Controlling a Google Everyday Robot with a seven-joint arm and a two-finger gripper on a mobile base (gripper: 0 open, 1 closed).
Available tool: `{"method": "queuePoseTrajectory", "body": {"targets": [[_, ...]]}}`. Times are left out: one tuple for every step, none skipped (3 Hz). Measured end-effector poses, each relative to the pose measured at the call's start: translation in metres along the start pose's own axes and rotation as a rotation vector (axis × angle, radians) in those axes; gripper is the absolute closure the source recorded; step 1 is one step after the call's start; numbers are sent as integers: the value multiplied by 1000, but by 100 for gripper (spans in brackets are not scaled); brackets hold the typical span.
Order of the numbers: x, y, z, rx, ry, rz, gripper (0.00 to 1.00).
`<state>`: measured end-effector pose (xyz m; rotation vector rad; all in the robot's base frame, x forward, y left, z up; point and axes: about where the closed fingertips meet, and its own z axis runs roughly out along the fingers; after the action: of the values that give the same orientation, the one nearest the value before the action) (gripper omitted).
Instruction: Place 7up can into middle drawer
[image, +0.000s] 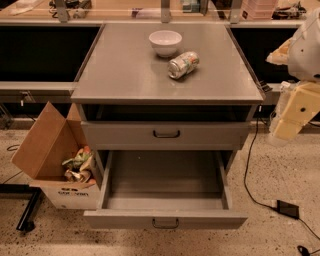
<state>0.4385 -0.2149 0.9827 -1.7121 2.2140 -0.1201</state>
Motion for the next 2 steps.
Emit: {"method": "queuePoseTrajectory", "body": {"targets": [[0,0,0,0,0,0,0],[-8,-24,5,21,-23,-89,0]]}}
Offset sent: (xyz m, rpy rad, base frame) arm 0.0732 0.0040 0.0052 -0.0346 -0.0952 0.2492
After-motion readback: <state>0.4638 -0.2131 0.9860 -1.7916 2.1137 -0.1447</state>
